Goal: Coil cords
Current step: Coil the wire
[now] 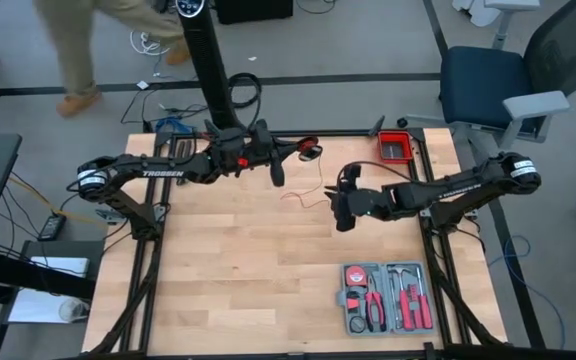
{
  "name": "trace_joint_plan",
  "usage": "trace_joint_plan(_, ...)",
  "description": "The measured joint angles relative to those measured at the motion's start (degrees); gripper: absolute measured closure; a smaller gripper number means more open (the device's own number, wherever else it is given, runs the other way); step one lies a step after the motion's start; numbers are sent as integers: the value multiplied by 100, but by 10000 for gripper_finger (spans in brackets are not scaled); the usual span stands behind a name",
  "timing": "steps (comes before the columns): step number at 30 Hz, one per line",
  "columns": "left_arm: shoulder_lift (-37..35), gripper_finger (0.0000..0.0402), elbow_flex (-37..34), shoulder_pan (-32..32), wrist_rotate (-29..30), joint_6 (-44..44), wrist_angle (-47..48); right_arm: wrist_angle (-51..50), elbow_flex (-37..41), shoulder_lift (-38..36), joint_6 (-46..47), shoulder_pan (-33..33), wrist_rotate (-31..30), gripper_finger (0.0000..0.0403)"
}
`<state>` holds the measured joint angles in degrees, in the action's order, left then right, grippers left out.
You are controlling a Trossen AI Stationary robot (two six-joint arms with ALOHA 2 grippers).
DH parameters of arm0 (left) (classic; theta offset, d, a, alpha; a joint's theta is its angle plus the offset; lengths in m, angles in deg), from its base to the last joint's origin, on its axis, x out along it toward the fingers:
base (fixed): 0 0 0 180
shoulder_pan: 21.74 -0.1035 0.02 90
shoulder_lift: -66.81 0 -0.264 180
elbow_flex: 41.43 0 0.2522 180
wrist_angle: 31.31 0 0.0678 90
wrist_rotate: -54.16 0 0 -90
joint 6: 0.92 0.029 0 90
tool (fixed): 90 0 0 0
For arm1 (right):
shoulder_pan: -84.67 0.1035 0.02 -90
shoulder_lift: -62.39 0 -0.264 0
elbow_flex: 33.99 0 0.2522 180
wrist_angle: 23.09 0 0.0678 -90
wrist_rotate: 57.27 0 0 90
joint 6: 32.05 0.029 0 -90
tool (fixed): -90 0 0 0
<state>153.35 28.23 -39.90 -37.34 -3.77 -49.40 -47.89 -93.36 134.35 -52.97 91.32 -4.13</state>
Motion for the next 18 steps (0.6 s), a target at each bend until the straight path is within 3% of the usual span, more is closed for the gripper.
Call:
trace_joint_plan(5, 0, 401, 0, -24, 54, -397, -70, -25, -24, 2, -830, 214, -598, 339)
trace_joint_plan(9, 2, 401, 0, -22, 92, -594, -162, 248, -24, 4, -762, 169, -1068, 339)
trace_joint_plan(12, 2, 401, 0, -24, 161, -874, -261, 576, -33, 4, -510, 54, -1112, 338)
trace_joint_plan(18, 2, 401, 0, -24, 161, -1423, -273, 651, -31, 4, -1653, 129, -1114, 329)
